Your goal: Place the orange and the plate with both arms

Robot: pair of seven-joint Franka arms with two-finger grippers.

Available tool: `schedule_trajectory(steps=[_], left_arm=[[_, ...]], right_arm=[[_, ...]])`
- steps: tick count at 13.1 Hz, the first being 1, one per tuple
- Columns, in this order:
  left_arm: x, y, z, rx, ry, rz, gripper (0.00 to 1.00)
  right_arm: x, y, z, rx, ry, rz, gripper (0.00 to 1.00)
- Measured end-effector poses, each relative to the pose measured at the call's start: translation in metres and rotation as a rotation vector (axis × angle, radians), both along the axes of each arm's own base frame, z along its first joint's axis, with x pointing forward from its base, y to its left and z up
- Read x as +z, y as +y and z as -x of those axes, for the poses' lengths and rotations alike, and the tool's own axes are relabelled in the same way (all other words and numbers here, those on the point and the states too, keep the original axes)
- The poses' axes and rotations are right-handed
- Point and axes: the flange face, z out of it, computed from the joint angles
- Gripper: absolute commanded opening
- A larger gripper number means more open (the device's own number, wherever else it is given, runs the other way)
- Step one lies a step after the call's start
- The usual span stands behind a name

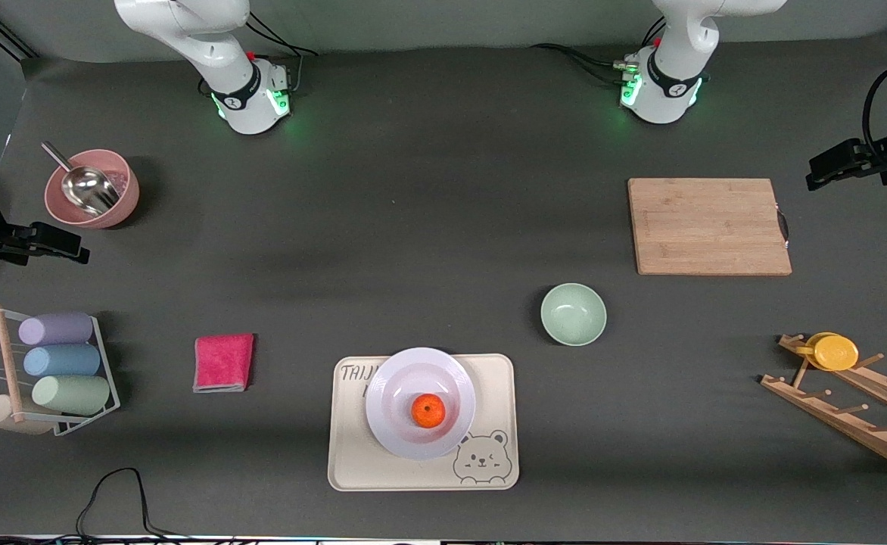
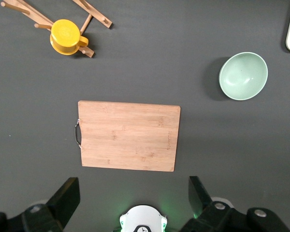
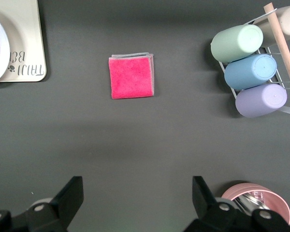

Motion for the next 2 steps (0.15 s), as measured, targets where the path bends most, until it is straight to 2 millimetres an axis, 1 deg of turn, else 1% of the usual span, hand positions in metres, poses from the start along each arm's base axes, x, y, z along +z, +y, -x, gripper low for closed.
schedule_trajectory(steps=[2], left_arm=[[-0.0002,-0.0032,0.0001,-0.006,0.000,0.000,1.00]], right_arm=[[0.0000,0.0001,0.0000,0.000,0.000,0.000,1.00]])
